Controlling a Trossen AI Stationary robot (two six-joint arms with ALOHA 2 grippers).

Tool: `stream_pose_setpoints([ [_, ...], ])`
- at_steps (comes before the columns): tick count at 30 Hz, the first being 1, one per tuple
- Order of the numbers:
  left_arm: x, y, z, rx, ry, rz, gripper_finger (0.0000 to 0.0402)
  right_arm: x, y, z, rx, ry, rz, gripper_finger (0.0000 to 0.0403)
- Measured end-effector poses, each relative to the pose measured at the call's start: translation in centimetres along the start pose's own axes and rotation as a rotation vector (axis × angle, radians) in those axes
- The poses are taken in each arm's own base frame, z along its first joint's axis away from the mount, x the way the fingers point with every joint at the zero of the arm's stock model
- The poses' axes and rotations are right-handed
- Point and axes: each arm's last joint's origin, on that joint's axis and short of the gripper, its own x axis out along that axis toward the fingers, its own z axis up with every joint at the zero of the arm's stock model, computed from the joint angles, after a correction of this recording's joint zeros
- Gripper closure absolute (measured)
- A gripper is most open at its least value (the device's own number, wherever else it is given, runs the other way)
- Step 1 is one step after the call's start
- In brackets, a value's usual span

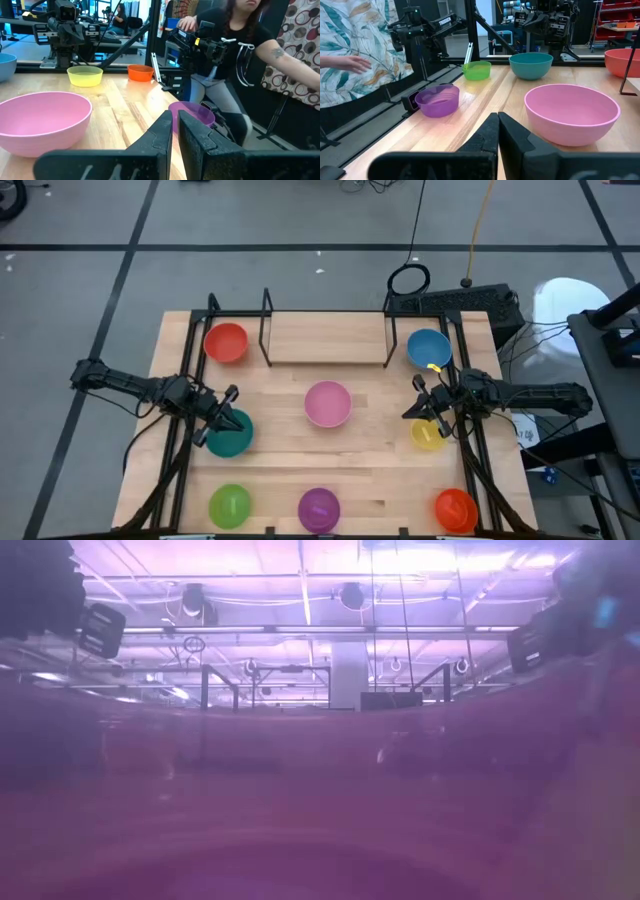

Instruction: Place and stack bowls onto a shelf

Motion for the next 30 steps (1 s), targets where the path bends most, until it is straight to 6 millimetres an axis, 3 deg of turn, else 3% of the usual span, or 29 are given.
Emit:
stream_pose_setpoints([
  [19, 0.0, 0.0, 0.0, 0.000, 0.000, 0.000, 0.0369, -0.1, 0.0, 0.1, -0.005, -0.010, -0.009, 0.0403],
  [26, 0.0, 0.0, 0.0, 0.059, -0.001, 0.002, 0.0369, -0.5, -0.2, 0.7, -0.055, -0.103, -0.282, 0.0403],
  [30, 0.0, 0.0, -0.1, 0.037, 0.011, 0.003, 0.0369, -0.9, 0.0, 1.1, -0.068, -0.159, -0.299, 0.0403],
])
